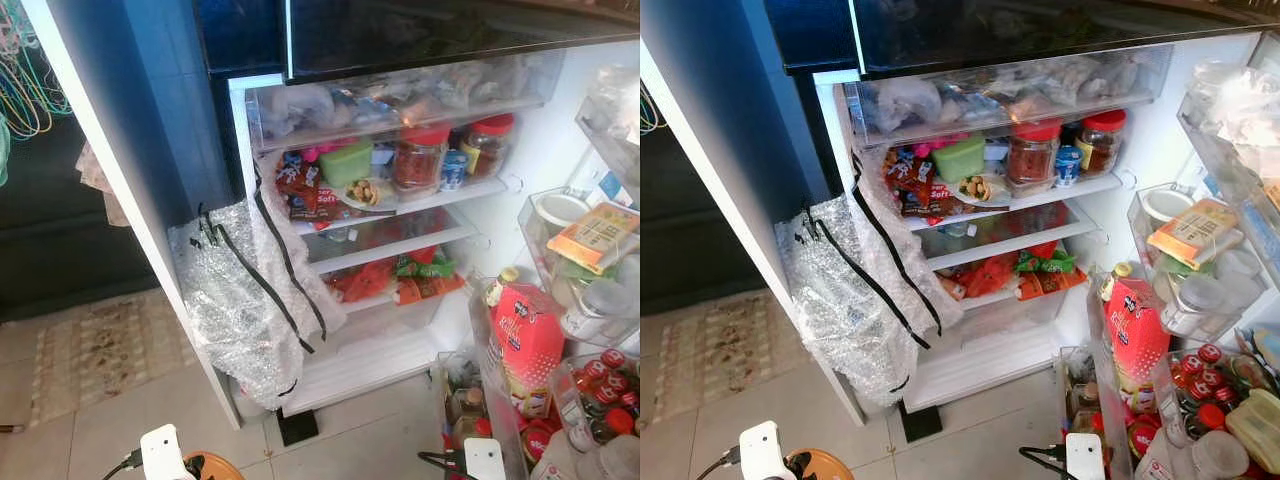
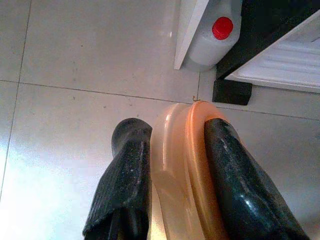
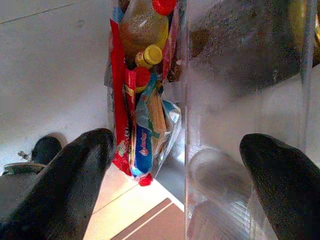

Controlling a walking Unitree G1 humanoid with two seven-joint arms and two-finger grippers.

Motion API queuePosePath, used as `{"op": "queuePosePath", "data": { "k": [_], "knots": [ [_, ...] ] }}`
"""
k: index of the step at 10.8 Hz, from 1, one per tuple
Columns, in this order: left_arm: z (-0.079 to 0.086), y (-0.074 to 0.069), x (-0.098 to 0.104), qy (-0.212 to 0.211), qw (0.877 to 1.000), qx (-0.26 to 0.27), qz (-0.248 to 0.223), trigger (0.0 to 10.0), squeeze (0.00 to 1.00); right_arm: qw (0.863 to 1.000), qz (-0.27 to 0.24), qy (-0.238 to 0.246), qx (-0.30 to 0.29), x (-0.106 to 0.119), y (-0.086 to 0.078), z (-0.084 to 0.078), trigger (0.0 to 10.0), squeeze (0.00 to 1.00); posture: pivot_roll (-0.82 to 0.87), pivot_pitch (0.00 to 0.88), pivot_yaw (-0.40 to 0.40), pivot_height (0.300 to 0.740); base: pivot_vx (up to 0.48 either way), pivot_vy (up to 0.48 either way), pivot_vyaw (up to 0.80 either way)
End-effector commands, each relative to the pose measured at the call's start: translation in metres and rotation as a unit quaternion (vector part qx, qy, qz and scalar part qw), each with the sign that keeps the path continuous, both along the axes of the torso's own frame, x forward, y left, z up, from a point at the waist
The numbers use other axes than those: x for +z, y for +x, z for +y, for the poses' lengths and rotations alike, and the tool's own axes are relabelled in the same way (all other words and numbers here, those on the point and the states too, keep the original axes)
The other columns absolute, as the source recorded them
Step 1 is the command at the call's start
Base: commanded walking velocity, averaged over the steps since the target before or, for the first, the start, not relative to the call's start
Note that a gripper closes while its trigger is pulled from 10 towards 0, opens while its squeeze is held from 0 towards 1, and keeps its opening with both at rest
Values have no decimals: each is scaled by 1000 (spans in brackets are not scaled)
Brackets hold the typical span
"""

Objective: Restocking fridge

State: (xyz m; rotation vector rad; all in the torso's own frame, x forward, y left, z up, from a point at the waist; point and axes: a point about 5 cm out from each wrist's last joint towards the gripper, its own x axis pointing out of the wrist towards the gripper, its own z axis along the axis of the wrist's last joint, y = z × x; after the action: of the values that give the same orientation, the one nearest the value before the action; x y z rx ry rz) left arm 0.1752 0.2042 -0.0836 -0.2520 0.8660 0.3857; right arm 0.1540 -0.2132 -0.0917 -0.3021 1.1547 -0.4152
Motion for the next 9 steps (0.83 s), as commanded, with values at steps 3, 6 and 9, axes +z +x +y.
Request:
{"op": "queuePosePath", "data": {
  "k": [3, 6, 9],
  "knots": [
    [-13, -27, -15, -28, 997, -23, 70, 10000, 0, 990, -14, 143, 5, -5, 0, 12, 10000, 0, 50, 0, -4, 740, 0, 0, 0],
    [-13, -27, -15, -27, 997, -23, 70, 10000, 0, 972, -19, 233, 35, -5, 1, 21, 10000, 0, 50, 0, -2, 740, 0, 0, 0],
    [-12, -27, -15, -25, 997, -27, 69, 10000, 0, 943, -234, 217, 90, 24, 37, 2, 10000, 0, 49, 0, -3, 740, 0, 0, 0]
  ]
}}
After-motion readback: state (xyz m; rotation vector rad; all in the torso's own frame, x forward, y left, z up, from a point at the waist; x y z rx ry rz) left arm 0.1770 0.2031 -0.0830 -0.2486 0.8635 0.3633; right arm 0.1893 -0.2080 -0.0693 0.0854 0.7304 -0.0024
